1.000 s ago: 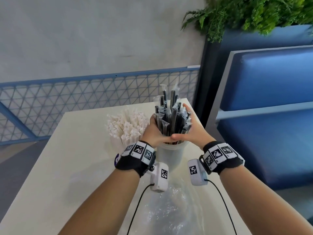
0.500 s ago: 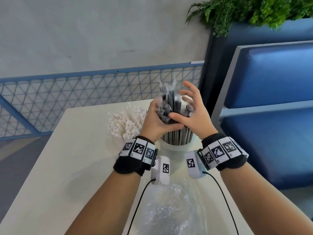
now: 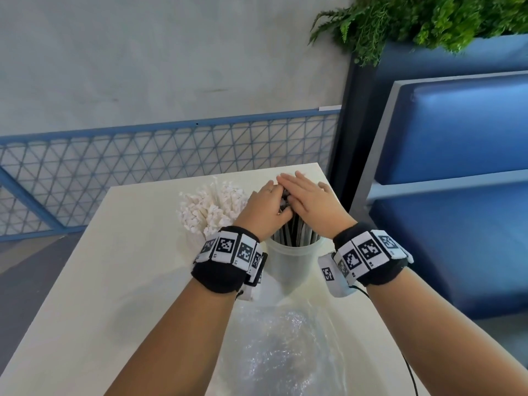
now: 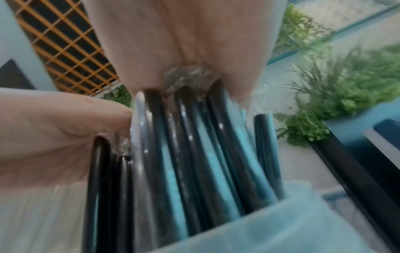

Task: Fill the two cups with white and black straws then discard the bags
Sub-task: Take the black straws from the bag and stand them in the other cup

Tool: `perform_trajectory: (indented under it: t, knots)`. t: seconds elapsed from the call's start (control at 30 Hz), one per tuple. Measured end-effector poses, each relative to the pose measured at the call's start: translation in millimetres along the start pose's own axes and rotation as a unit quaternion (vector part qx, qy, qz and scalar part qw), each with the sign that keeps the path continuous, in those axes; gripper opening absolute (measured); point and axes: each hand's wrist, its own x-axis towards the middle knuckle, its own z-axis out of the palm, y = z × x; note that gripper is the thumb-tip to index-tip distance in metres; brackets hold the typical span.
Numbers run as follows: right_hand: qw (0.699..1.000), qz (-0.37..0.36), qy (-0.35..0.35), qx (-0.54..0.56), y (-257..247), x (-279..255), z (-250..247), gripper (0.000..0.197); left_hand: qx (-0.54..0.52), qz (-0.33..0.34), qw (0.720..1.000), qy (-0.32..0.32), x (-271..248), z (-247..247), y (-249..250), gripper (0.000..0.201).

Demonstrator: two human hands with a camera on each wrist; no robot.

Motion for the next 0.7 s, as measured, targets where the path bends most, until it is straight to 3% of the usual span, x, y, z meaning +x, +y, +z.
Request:
perform_trajectory:
  t: [0.07, 0.13, 0.17, 0.23, 0.33, 0.43, 0.5, 0.57, 0.63, 0.7]
  knots:
    - [0.990, -0.009, 0.094, 0.101, 9.0, -3.3, -1.3, 0.060, -0.062, -0.026, 0.998, 0.003, -5.7, -1.2, 0.3, 0.078]
    - [0.960, 0.027, 0.154, 0.233, 19.3, -12.1, -4.1, 0.080, -0.155, -0.038, 0.986, 0.052, -14.9, -0.4, -0.2, 0.105]
    - [0.944, 0.051, 0.148, 0.291, 24.3, -17.1, -4.5, 0.089, -0.181, -0.045, 0.980, 0.070, -20.1, 1.1, 0.9, 0.112]
    - [0.927, 0.088, 0.070, 0.357, 34.1, -25.4, -1.3, 0.106, -0.213, -0.072, 0.972, 0.065, -26.8, 7.2, -0.4, 0.120]
    - [0.941, 0.084, -0.019, 0.327, 38.4, -31.0, 9.2, 0.120, -0.252, -0.141, 0.957, 0.020, -25.1, 16.8, -10.5, 0.126]
    - [0.946, 0.054, 0.024, 0.317, 28.8, -27.4, 16.8, 0.096, -0.291, -0.168, 0.942, 0.014, -23.4, 25.0, -15.5, 0.102]
    - [0.943, 0.046, 0.073, 0.322, 20.7, -25.6, 19.3, 0.070, -0.286, -0.163, 0.943, 0.055, -22.6, 26.8, -14.5, 0.083]
    - [0.936, 0.051, 0.107, 0.332, 17.1, -25.6, 17.8, 0.057, -0.291, -0.142, 0.941, 0.101, -20.6, 22.2, -9.6, 0.070]
    - [0.928, 0.047, 0.138, 0.344, 15.9, -25.1, 13.5, 0.053, -0.305, -0.110, 0.938, 0.126, -17.8, 12.2, -3.6, 0.066]
    - [0.926, 0.034, 0.169, 0.337, 12.6, -23.8, 9.2, 0.062, -0.308, -0.081, 0.940, 0.123, -16.1, 4.7, 0.7, 0.075]
